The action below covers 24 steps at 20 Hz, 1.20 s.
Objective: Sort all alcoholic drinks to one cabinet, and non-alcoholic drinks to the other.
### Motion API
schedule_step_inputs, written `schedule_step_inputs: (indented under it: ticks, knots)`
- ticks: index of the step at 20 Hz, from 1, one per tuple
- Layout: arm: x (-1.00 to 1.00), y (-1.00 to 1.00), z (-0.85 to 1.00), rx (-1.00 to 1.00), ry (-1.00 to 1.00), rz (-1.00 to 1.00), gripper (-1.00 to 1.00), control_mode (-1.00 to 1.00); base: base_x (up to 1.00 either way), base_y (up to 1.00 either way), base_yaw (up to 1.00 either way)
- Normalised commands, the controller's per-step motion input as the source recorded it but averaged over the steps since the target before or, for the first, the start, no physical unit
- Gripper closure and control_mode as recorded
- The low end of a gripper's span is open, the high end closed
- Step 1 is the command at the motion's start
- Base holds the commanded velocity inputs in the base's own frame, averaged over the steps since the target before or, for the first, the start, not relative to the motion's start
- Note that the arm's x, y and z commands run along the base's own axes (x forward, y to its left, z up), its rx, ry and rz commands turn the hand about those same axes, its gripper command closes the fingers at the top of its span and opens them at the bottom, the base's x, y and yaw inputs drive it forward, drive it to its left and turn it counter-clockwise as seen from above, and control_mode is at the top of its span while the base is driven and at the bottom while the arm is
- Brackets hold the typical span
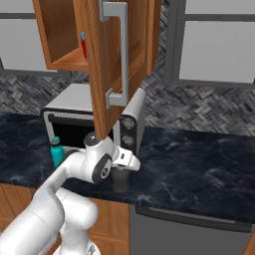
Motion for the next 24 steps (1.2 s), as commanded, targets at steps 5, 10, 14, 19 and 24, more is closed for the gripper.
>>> schedule_step_inputs:
  ticks: [5, 10, 14, 19, 24]
  knots:
    - [0.15, 0.02, 0.00, 0.00, -0.02, 0.04, -1.00, -1.00, 0.00, 0.00, 0.00]
    - [0.19, 0.04, -0.01, 0.00, -0.02, 0.07, -1.00, -1.00, 0.00, 0.00, 0.00]
    - [0.17, 0.05, -0.15, 0.00, 0.00, 0.08, -1.00, -1.00, 0.00, 0.00, 0.00]
    - [0.21, 0.04, -0.14, 0.00, 0.00, 0.07, 1.00, -1.00, 0.00, 0.00, 0.00]
    - [0.01, 0.00, 0.01, 0.00, 0.00, 0.01, 1.00, -1.00, 0.00, 0.00, 0.00]
